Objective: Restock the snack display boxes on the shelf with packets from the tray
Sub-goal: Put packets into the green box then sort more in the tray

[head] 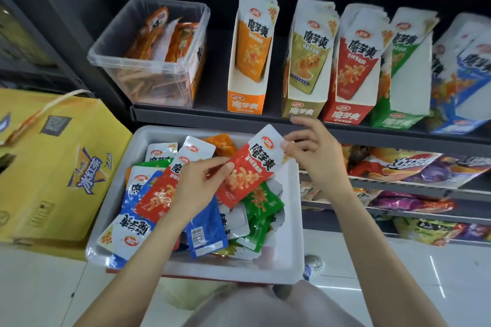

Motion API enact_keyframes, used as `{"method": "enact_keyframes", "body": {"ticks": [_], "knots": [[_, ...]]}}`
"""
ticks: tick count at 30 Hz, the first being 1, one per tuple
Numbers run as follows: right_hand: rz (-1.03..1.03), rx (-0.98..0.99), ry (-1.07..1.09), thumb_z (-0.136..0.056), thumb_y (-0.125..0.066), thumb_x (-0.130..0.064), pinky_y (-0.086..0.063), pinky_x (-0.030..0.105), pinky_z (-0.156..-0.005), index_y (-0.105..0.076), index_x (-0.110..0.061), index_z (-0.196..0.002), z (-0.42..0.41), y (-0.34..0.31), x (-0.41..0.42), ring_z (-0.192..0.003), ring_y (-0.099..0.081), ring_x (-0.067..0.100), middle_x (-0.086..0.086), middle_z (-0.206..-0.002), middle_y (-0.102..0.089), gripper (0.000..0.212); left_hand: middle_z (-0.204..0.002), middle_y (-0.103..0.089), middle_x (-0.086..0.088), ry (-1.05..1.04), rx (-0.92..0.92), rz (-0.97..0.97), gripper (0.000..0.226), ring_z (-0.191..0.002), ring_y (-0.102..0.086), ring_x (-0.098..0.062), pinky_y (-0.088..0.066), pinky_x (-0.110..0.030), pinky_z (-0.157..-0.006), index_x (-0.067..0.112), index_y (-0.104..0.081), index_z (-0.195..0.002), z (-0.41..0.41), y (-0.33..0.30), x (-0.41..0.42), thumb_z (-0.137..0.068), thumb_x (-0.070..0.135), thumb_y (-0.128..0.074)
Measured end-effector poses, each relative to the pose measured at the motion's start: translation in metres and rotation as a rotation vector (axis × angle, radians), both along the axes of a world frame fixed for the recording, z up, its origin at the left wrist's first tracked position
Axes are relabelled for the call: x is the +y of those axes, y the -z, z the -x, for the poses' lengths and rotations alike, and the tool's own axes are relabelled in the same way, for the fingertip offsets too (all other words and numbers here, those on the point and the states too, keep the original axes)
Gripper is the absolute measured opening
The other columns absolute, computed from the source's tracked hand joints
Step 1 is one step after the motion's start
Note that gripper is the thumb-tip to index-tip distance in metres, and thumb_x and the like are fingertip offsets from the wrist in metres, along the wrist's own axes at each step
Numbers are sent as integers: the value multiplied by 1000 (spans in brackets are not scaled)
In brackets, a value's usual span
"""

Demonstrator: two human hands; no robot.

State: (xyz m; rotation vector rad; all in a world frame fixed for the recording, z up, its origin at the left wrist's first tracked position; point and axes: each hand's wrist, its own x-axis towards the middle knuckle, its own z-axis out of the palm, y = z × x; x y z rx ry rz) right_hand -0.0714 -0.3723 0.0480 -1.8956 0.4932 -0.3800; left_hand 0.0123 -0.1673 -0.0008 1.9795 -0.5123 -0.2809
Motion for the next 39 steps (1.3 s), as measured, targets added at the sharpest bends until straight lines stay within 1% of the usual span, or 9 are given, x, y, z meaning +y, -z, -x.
{"method": "enact_keyframes", "body": {"ticks": [4,7,15,18,21,26,29,33,39], "knots": [[-129,153,-81,-82,-72,-26,-58,26,-61,-61,-26,-102,7,-1,-4,-83,-70,12,-8,-95,-71,23,-80,-66,28,67,53,55,30,-81,-66,5,-52,-14,-67,26,-72,-101,9,-15,-9,-80,42,-58],[-108,44,-48,-86,-68,-22,-57,22,-58,-63,-25,-88,18,-16,-10,-79,-70,10,-8,-87,-72,6,-81,-69,27,110,18,103,14,-80,-66,4,-53,-16,-68,39,-67,-91,15,-34,-27,-81,41,-59],[242,-454,590,-90,-65,-26,-53,17,-64,-59,-30,-89,49,-93,-104,-71,-65,-5,-29,-76,-67,7,-105,-66,6,109,-375,247,27,-94,-62,-4,-53,-19,-74,14,-62,-115,-8,-85,-107,-89,23,-64],[487,-282,508,-92,-61,-33,-49,18,-57,-60,-30,-83,29,-107,-140,-65,-66,-2,-21,-67,-65,10,-115,-62,2,211,-600,51,36,-107,-54,-12,-48,-25,-88,18,-60,-121,-16,-82,-150,-90,36,-61],[655,-89,409,-89,-64,-34,-48,28,-64,-68,-9,-105,-9,-97,-166,-68,-66,21,10,-88,-72,30,-126,-56,-3,272,-779,-168,44,-117,-46,-23,-41,-37,-97,21,-60,-123,-25,-73,-189,-84,41,-66],[902,35,391,-89,-62,-26,-29,25,-67,-66,-8,-104,-59,-79,-177,-94,-58,26,8,-99,-67,24,-126,-57,-7,268,-791,-235,18,-117,-48,-32,-45,-48,-93,21,-71,-90,-30,-61,-214,-76,30,-76],[917,60,451,-86,-66,-28,-31,26,-68,-59,-9,-106,-73,-75,-181,-103,-52,25,8,-107,-62,29,-123,-58,-6,260,-803,-217,7,-114,-49,-29,-49,-44,-87,20,-71,-81,-32,-59,-214,-76,23,-76],[869,21,496,-81,-73,-28,-28,22,-64,-48,-8,-112,-74,-71,-174,-86,-43,12,7,-115,-52,45,-123,-58,-4,267,-796,-228,6,-114,-49,-28,-49,-45,-86,21,-72,-83,-33,-60,-213,-78,25,-73],[778,-181,518,-83,-66,-18,-31,7,-57,-49,-7,-117,-42,-60,-148,-82,-43,8,11,-113,-49,40,-125,-57,-7,261,-787,-178,24,-117,-49,-27,-46,-41,-94,18,-69,-105,-31,-61,-204,-83,27,-68]]}}
